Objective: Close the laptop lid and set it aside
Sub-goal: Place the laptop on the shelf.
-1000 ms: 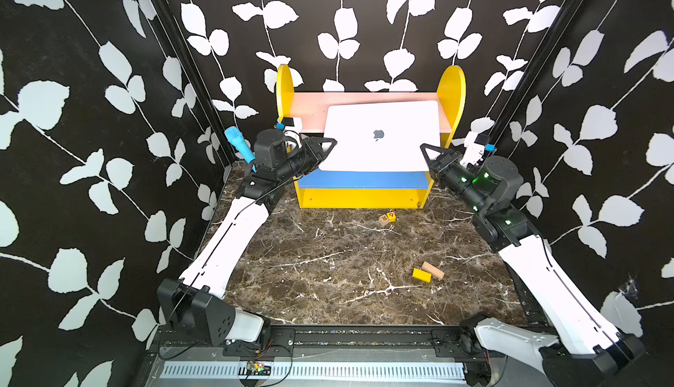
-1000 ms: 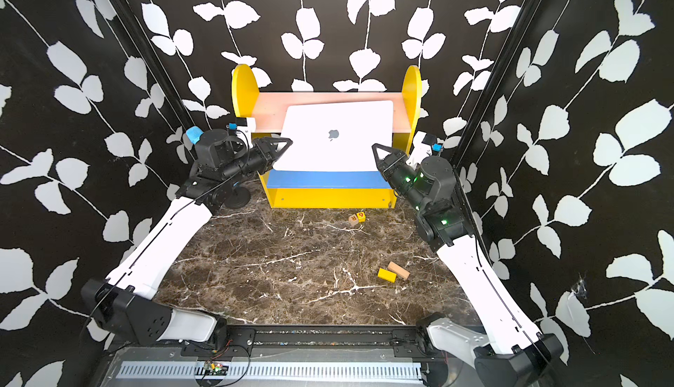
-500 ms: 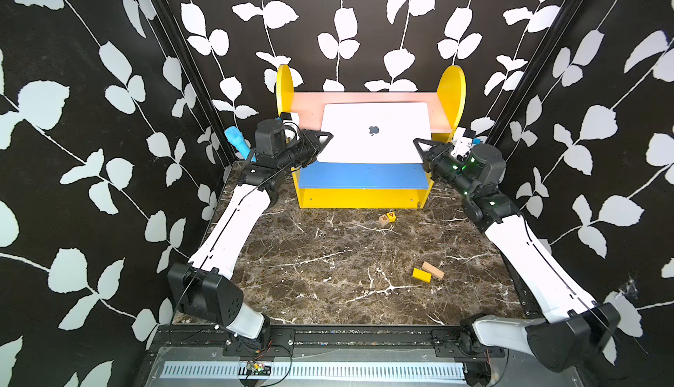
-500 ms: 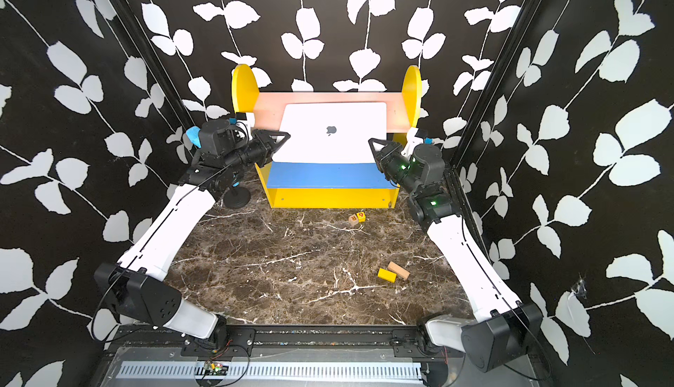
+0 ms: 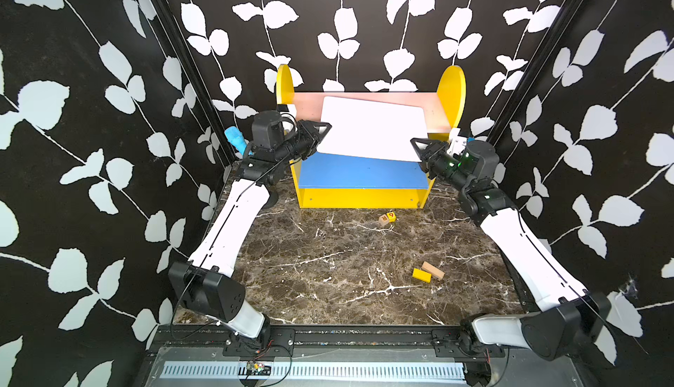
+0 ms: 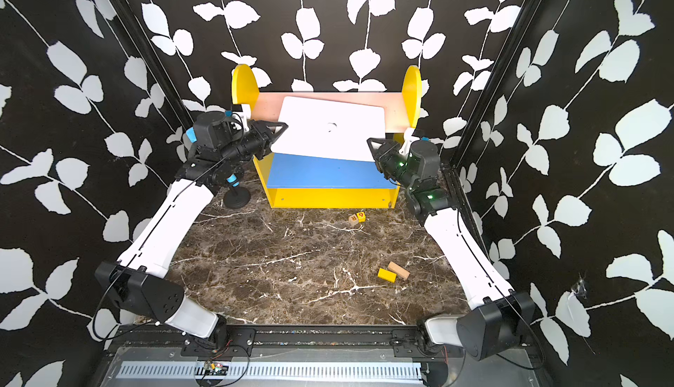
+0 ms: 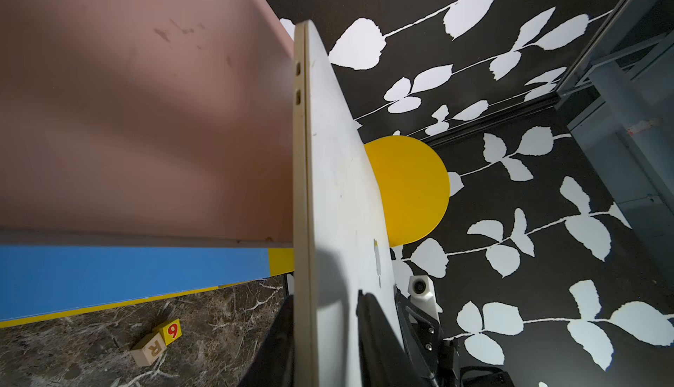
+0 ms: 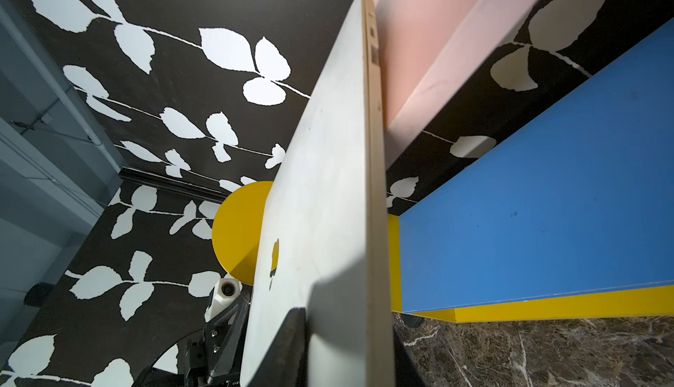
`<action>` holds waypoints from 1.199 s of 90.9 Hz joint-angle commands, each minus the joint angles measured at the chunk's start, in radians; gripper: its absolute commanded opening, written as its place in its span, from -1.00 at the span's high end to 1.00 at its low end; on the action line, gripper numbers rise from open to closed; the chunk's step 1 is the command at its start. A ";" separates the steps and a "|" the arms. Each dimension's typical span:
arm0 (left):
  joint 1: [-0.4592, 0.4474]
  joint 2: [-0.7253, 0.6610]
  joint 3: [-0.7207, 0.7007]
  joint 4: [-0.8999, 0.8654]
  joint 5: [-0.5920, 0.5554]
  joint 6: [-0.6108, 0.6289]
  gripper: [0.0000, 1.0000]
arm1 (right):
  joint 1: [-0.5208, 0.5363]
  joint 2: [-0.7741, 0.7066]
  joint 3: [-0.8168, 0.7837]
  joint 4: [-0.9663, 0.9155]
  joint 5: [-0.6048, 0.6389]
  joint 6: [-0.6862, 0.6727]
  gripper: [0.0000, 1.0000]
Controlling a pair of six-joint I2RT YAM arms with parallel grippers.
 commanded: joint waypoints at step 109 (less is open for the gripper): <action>-0.032 0.138 0.267 0.077 0.048 -0.002 -0.52 | 0.043 0.190 0.390 -0.226 -0.275 -0.074 0.04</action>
